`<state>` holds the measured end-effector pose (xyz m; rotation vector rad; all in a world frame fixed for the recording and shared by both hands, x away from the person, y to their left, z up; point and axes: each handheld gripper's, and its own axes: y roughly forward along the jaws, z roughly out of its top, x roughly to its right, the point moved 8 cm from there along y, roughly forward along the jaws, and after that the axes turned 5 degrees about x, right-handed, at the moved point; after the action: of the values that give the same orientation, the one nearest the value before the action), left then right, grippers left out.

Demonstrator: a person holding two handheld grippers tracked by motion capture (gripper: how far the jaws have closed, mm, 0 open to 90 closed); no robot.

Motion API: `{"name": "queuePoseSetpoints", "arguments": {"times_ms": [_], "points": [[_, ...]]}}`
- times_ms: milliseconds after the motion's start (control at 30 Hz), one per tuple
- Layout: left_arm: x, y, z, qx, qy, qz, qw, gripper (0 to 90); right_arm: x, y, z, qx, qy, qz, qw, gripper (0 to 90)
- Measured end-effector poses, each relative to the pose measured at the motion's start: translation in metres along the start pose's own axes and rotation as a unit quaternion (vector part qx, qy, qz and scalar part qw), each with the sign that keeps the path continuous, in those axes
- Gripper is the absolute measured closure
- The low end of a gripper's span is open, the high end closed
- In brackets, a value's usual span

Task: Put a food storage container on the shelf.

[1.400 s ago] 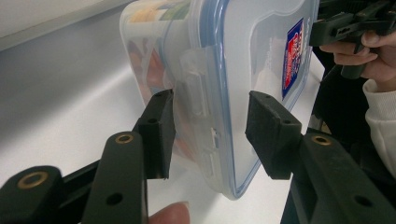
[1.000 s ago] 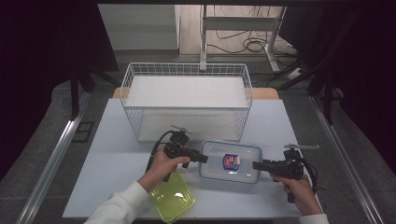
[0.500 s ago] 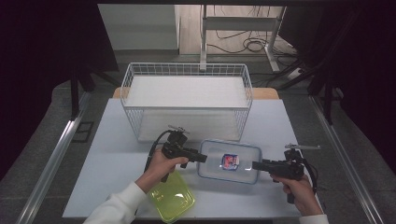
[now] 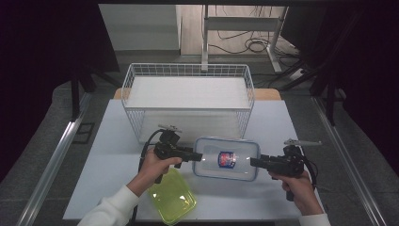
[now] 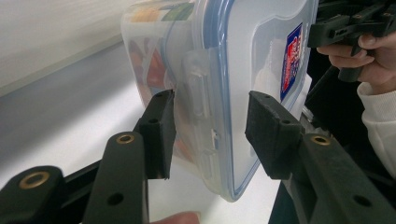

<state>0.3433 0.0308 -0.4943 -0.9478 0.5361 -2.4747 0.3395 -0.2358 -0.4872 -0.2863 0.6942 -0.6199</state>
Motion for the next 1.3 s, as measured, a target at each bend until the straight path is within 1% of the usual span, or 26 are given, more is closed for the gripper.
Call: {"name": "queuePoseSetpoints", "arguments": {"times_ms": [167,500,567,667,833,933,1100,1300], "points": [[0.005,-0.014,0.007,0.01,0.014,0.01,0.9998,53.1,-0.01,0.001,0.008,0.003,-0.011,0.003,0.9999,50.2],[0.012,-0.036,0.023,0.028,0.027,0.015,0.9991,53.4,-0.029,0.001,0.031,0.016,-0.035,0.007,0.9992,50.2],[0.013,-0.042,0.026,0.029,0.034,0.017,0.9988,53.5,-0.033,0.001,0.036,0.018,-0.04,0.008,0.999,50.2],[0.014,-0.05,0.031,0.035,0.038,0.02,0.9985,53.6,-0.038,0.002,0.042,0.021,-0.045,0.012,0.9987,50.2],[0.014,-0.067,0.038,0.052,0.042,0.027,0.9974,53.6,-0.049,0.008,0.056,0.027,-0.058,0.016,0.9978,50.2],[0.013,-0.076,0.043,0.056,0.045,0.03,0.9969,53.9,-0.056,0.013,0.064,0.028,-0.064,0.02,0.9974,50.1],[0.012,-0.091,0.051,0.066,0.049,0.043,0.9957,53.9,-0.063,0.021,0.076,0.03,-0.073,0.025,0.9966,49.8],[0.01,-0.107,0.062,0.081,0.053,0.046,0.9942,54.0,-0.074,0.028,0.092,0.033,-0.084,0.028,0.9955,49.8]]}}
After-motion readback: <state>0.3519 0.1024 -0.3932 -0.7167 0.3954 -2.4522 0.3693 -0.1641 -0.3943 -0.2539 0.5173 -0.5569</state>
